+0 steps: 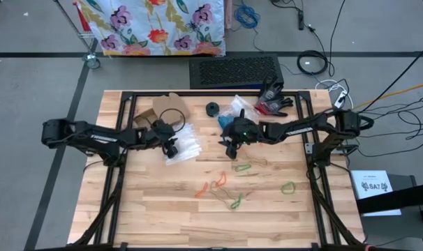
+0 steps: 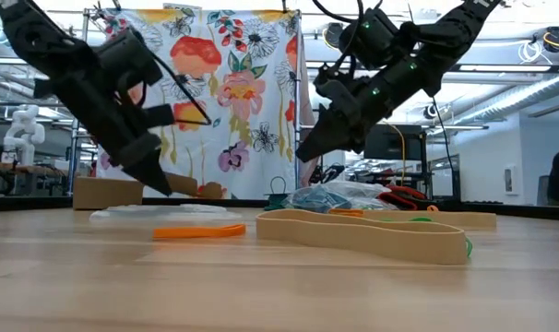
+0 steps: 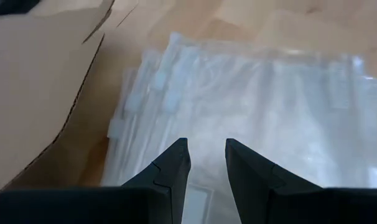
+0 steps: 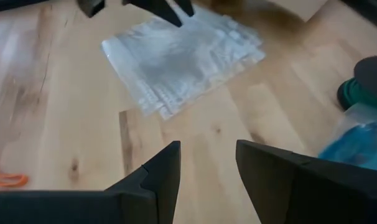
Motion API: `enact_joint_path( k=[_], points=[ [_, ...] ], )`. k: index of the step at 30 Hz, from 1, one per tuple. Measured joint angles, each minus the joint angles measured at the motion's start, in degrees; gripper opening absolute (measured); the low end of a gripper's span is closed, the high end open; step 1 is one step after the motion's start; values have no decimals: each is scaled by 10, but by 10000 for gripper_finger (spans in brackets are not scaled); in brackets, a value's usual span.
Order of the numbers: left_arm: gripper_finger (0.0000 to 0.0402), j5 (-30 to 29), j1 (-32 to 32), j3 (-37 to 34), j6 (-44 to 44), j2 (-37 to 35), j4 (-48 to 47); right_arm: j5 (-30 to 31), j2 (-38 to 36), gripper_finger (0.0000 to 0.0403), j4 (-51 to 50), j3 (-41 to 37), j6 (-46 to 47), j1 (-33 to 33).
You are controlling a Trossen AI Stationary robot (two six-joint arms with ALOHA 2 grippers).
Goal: Sort rubber bands
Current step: Open the transparent zip bag
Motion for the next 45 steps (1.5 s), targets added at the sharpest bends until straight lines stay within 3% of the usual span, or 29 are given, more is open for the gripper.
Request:
enact_joint_path(
  k=[10, 13, 17, 30, 36, 39, 45],
  points=[
    [108, 11, 40, 2, -4, 99, 55, 0, 1, 146, 1, 0, 6, 22],
    [79, 22, 41, 2, -20, 113, 63, 0, 1, 146, 2, 0, 10, 25],
    [11, 45, 32, 8, -26, 99, 63, 0, 1, 146, 2, 0, 17, 28],
    [2, 81, -5, 40, 4, 12, 61, -3, 0, 146, 77, 0, -10, 26],
    [1, 90, -35, 64, 34, 11, 62, -46, 0, 146, 129, 0, -15, 9],
    [1, 50, -67, 73, 71, 11, 66, -45, 0, 146, 131, 0, 13, -1],
    [0, -112, -140, 95, 167, 11, 67, -51, 0, 146, 134, 0, 47, -16]
  ],
)
